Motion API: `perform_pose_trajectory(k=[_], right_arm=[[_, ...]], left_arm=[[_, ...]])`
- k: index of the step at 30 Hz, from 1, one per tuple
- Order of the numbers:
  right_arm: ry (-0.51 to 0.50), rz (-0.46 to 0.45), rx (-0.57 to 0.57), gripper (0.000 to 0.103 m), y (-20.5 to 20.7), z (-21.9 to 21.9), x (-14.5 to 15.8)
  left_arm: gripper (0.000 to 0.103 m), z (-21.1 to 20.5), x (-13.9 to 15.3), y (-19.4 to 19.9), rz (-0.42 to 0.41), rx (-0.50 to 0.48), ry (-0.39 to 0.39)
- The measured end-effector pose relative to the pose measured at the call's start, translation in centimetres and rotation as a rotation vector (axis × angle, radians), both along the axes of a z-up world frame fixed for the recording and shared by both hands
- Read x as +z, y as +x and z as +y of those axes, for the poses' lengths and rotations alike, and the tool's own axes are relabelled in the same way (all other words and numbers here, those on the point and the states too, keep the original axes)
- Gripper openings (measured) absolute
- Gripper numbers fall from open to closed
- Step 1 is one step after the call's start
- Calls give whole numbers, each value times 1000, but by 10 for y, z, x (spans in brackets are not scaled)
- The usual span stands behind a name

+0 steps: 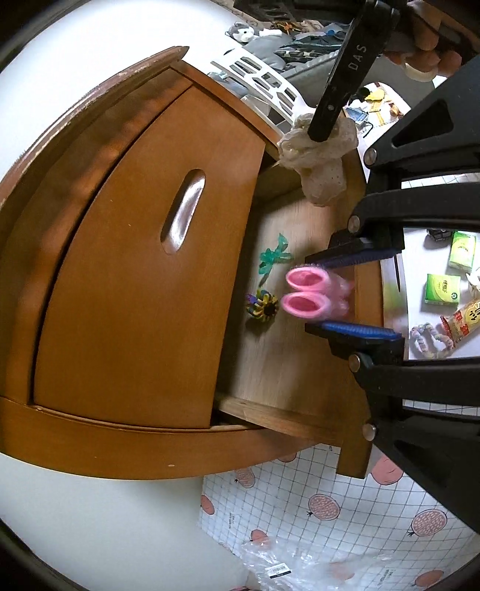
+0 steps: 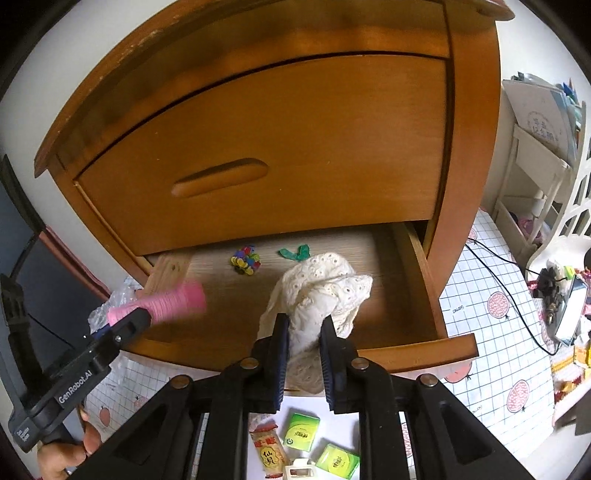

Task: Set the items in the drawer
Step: 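Open both tools to drop the roller and lace cloth into the drawer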

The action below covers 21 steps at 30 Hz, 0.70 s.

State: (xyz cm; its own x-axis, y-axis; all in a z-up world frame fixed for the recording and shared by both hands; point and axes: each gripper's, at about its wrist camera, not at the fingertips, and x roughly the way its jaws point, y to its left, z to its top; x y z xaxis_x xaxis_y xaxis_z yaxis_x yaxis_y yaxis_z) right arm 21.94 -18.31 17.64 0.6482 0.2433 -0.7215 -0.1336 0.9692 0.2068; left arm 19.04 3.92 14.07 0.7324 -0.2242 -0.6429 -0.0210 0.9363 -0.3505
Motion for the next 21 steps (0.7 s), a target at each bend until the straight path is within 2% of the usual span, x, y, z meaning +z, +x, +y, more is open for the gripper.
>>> perform_pose_trajectory(k=[5, 7, 9, 11, 14, 16, 18, 19, 20, 21], right_arm=[[-29, 8, 1, 20, 4, 3, -3], [-29, 8, -6, 23, 5, 2, -4], [-24, 9, -15, 33, 5, 0, -4], [-24, 10, -19, 38, 5, -1, -5], [-30, 12, -22, 38, 4, -2, -6], [-27, 14, -23, 43, 4, -2, -6], [-27, 12, -21, 52, 3, -1, -7], [-30, 9, -20, 55, 3, -1, -8], [-34, 6, -20, 62, 4, -1, -9], [-37, 4, -18, 67, 3, 0, -9]], left_arm=[[39, 1, -2, 0, 4, 3, 2], [45, 1, -1, 0, 1, 5, 0], [51, 1, -1, 0, -1, 6, 0], [55, 2, -1, 0, -1, 9, 2], [63, 3, -2, -1, 3, 24, 8], [66, 4, -2, -1, 3, 36, 14], [72, 4, -2, -2, -1, 43, 25], [78, 4, -1, -2, -2, 49, 34], [83, 4, -1, -1, -4, 54, 41], [85, 4, -1, -1, -7, 59, 47]])
